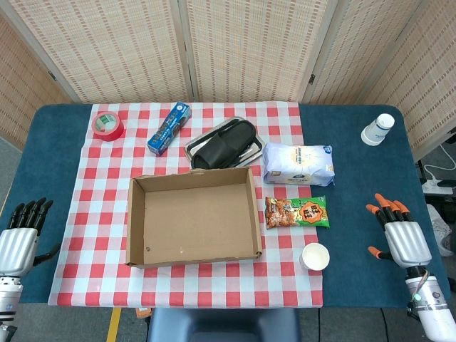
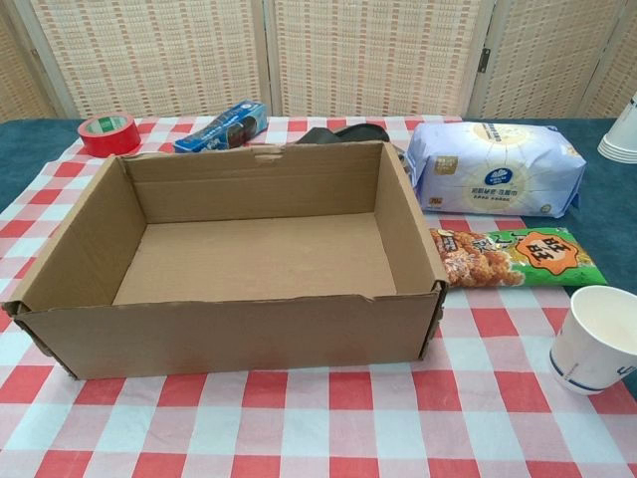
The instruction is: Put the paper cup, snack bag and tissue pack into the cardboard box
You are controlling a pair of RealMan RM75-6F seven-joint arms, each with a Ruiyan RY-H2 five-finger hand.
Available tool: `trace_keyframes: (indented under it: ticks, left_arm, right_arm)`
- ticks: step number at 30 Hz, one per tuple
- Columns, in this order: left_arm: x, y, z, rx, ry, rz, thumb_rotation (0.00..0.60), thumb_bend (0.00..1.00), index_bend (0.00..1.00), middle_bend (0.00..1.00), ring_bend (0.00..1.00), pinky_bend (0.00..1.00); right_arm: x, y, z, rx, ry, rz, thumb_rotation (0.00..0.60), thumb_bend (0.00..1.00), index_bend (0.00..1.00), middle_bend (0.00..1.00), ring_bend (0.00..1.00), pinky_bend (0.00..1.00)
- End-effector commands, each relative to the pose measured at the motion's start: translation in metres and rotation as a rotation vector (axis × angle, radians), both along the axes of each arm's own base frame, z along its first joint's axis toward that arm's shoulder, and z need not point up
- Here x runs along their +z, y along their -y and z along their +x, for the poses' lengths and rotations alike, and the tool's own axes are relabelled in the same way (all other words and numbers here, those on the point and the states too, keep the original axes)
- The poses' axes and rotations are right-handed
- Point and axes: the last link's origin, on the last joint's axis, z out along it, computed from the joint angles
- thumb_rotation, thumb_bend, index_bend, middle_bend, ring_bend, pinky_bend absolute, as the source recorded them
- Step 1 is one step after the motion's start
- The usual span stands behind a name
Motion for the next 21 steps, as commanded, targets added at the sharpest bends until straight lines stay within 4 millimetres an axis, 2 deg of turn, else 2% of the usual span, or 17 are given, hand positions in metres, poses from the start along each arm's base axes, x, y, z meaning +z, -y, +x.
trace_keyframes:
  ticks: [1, 16, 21]
  left_arm:
    - [0.0, 0.0, 0.0, -0.002, 0.003, 0.0, 0.6, 0.22, 0.0, 0.0, 0.0, 0.0]
    - [0.003, 0.004, 0.001, -0.019, 0.015, 0.005, 0.6, 0.22, 0.0, 0.0, 0.0, 0.0]
    - [0.006, 0.004, -0.003, -0.002, 0.021, 0.012, 0.6, 0.22, 0.0, 0.0, 0.0, 0.0]
  right_arm:
    - [-0.001, 0.0, -0.001, -0.004, -0.001, 0.001, 0.6, 0.0, 0.19, 0.02, 0.0, 0.12]
    - [-0.006, -0.001, 0.003, 0.01, -0.001, 0.017, 0.6, 0.0, 0.19, 0.02, 0.0, 0.12]
    - [0.005, -0.002, 0.007, 0.005, 0.005, 0.017, 0.6, 0.0, 0.19, 0.02, 0.0, 0.13]
